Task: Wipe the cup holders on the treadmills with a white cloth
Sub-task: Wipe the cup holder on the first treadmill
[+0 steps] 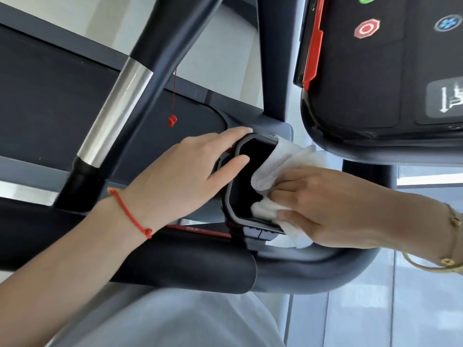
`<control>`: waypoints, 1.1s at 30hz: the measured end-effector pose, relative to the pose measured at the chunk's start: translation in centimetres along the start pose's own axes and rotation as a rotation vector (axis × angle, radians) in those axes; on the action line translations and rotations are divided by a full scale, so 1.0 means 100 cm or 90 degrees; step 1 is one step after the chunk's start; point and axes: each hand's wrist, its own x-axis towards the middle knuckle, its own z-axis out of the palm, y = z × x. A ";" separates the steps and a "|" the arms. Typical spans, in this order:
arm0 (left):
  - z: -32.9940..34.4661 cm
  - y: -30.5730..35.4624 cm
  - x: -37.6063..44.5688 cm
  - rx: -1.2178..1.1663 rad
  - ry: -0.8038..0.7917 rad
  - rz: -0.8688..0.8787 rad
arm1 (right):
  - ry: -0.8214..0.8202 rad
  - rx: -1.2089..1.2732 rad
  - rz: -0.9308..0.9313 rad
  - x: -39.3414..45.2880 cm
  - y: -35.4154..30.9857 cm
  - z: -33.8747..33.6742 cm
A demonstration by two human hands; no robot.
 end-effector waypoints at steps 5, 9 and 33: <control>-0.001 0.003 -0.001 0.006 -0.007 -0.014 | 0.001 0.004 0.018 -0.008 -0.002 -0.001; -0.001 0.004 -0.002 0.008 -0.005 -0.019 | 0.028 -0.020 0.020 -0.006 -0.001 -0.001; 0.002 -0.001 0.000 0.017 -0.009 -0.008 | 0.085 -0.079 0.009 -0.003 0.002 0.009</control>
